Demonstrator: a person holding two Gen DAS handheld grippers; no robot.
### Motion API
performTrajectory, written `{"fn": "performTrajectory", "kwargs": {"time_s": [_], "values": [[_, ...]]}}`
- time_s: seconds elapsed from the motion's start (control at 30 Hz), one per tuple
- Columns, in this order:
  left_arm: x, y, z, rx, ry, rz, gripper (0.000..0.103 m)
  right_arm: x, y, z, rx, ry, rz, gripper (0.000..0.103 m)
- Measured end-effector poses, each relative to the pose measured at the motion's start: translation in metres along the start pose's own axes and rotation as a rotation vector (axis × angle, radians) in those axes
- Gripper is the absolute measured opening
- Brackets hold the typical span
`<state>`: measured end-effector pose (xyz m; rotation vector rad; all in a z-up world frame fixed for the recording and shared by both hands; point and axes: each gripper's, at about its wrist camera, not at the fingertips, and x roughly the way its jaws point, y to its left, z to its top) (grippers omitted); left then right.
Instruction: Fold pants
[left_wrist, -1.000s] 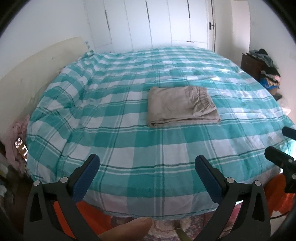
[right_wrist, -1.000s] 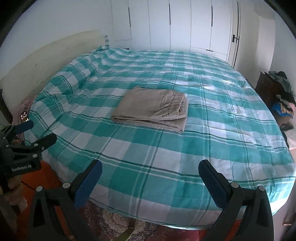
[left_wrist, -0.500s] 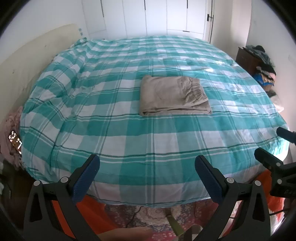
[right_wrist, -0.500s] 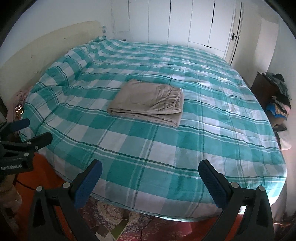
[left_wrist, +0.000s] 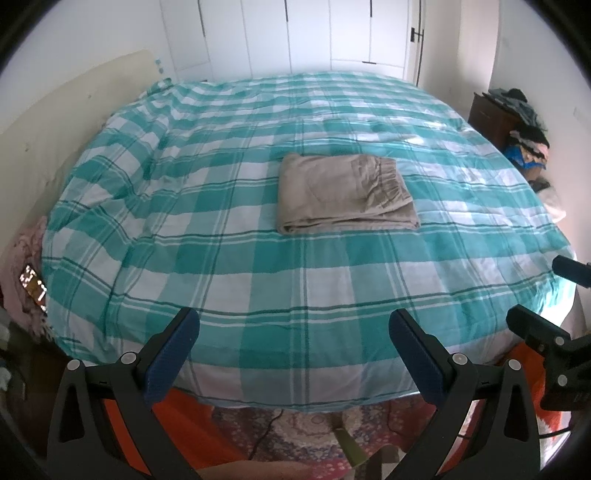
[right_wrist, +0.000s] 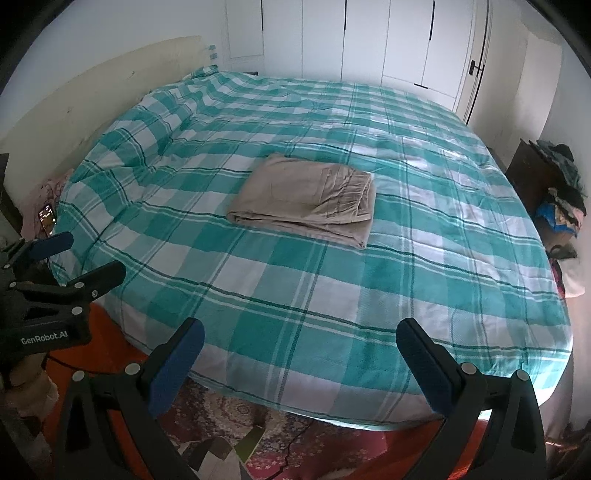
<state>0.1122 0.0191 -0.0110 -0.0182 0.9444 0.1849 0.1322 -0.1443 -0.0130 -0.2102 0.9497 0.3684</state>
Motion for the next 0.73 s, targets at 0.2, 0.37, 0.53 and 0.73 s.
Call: {"fn": "performTrajectory", "kwargs": {"time_s": [0.2, 0.37, 0.53, 0.73], "values": [[0.0032, -0.0015, -0.0012, 0.002, 0.01, 0.001, 0.102, 0.0018, -0.0004, 0.0003, 0.004, 0.012, -0.005, 0.103], [0.0061, -0.0025, -0.0016, 0.007, 0.016, 0.003, 0.102, 0.0051, -0.0017, -0.0023, 0.007, 0.021, -0.004, 0.103], [0.0077, 0.0014, -0.0025, -0.004, 0.021, -0.012, 0.102, 0.0051, -0.0017, -0.003, 0.007, 0.019, -0.006, 0.103], [0.007, 0.003, -0.0027, -0.004, 0.013, -0.016, 0.102, 0.0044, -0.0043, -0.002, 0.013, 0.015, -0.001, 0.103]]}}
